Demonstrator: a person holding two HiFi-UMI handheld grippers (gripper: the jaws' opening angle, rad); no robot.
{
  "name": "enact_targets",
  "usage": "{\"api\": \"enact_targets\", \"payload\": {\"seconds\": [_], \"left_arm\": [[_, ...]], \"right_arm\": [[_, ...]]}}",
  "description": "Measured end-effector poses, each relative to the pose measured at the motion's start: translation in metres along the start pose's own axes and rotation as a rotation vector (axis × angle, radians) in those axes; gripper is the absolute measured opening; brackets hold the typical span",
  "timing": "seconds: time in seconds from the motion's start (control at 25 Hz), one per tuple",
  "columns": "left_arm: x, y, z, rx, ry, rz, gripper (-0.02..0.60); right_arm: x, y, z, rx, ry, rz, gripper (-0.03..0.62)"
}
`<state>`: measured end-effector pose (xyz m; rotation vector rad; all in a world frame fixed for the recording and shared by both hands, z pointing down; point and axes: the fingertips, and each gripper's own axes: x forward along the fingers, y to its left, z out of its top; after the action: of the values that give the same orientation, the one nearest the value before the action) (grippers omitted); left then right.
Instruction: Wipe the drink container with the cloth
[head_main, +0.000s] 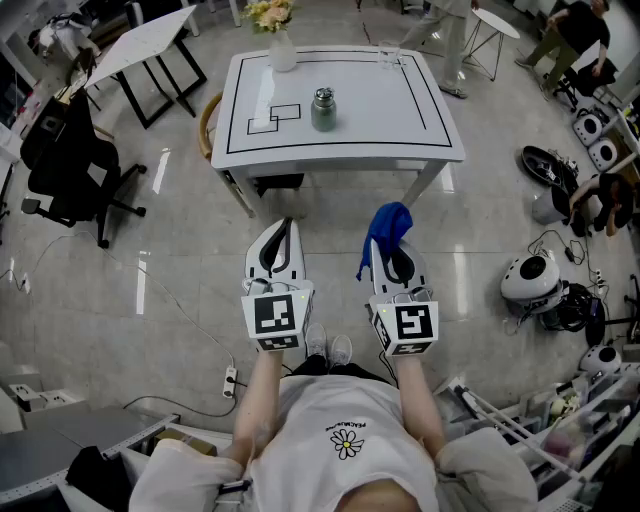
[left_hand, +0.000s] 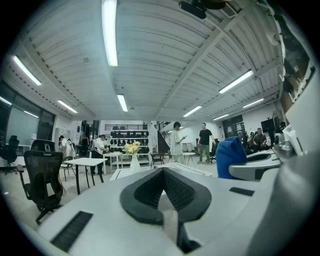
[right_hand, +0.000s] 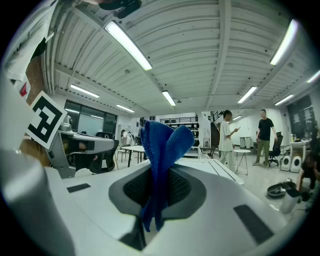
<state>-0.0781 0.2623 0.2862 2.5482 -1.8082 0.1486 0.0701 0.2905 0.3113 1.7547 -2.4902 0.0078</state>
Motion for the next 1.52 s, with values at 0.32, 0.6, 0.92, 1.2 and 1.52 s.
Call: {"api": "enact_targets", "payload": {"seconds": [0.32, 0.6, 0.92, 1.2, 1.52], "left_arm": [[0.004, 0.009, -0.006, -0.009, 0.016, 0.009, -0.002], [0.013, 0.023, -0.013, -0.017, 0.022, 0.005, -0.002], [0.045, 0.05, -0.021, -0.036, 0.012, -0.02, -0.002], [0.116, 0.061, -0.024, -0.045, 0.006, -0.032, -0.002], [0.232, 0.069, -0.01, -0.013, -0.012, -0.025, -0.002]], "right_arm": [[0.008, 0.002, -0.004, 0.005, 0.011, 0.008, 0.043], [0.023, 0.005, -0.004, 0.022, 0.004, 0.015, 0.043], [0.052, -0.011, 0.005, 0.004, -0.042, -0.044, 0.043], [0.113, -0.054, -0.007, 0.019, -0.02, -0.067, 0.043], [0.223, -0.109, 0.003, -0.021, -0.051, 0.014, 0.043]]}}
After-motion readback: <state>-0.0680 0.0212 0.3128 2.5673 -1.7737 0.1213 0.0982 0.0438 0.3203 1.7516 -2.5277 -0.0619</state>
